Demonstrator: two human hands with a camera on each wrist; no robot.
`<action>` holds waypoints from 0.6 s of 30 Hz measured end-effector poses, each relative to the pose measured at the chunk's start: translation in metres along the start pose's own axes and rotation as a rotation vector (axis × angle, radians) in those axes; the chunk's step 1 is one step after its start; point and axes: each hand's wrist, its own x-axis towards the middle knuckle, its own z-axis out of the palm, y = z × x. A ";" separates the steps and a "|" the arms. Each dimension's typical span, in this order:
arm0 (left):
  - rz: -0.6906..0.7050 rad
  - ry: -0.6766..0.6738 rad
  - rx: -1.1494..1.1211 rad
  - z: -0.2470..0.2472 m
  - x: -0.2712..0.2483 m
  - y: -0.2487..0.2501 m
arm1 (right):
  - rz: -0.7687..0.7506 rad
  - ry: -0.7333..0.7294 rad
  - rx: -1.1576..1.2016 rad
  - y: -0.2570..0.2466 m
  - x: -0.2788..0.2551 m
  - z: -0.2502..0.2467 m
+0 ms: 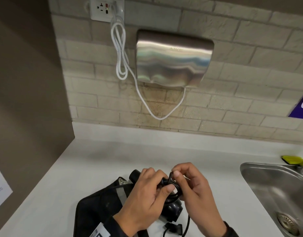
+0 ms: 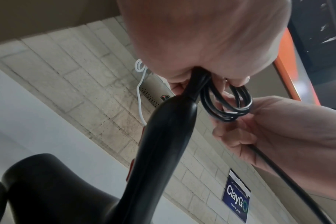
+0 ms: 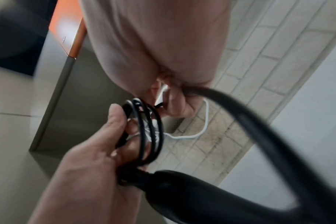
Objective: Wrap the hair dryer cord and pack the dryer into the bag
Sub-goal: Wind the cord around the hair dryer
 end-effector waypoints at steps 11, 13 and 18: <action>-0.135 0.010 -0.142 -0.003 -0.003 0.003 | 0.004 -0.116 0.082 0.013 -0.016 -0.002; -0.170 0.000 -0.214 -0.004 -0.002 0.008 | 0.023 -0.133 0.090 0.014 -0.013 -0.005; -0.245 0.001 -0.374 -0.014 0.006 0.017 | 0.022 -0.160 0.092 0.009 -0.005 -0.013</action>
